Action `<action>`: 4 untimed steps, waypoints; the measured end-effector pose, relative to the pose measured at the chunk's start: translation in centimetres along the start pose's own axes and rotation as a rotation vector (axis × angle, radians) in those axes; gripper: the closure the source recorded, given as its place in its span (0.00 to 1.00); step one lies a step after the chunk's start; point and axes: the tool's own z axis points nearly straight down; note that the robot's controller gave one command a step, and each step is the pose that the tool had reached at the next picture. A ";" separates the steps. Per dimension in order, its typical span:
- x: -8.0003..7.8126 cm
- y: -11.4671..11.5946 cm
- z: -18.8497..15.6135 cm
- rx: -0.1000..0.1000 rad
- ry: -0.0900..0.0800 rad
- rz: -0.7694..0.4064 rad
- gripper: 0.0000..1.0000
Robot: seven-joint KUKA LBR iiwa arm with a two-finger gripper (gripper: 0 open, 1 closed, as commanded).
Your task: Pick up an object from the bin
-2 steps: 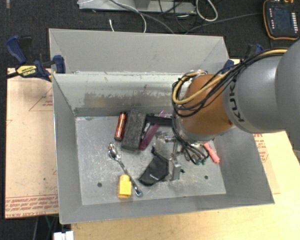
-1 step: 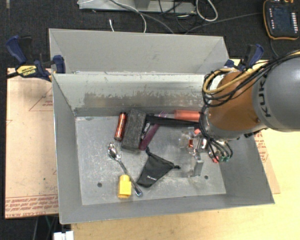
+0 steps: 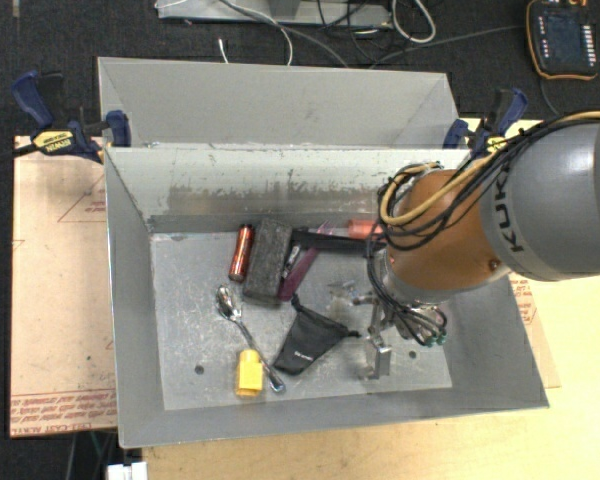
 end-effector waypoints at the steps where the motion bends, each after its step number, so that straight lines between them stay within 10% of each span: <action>1: -1.4 -0.1 0.2 -0.006 0.004 -0.168 0.00; 2: -1.6 2.2 -10.7 -0.004 0.005 -0.044 0.00; 3: 3.0 -4.7 -2.4 -0.002 0.001 -0.049 0.00; 4: 0.5 4.7 -5.7 -0.004 -0.007 -0.011 0.00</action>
Offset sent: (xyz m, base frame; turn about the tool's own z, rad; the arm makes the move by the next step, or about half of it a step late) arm 0.0035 0.0456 0.1459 -0.0026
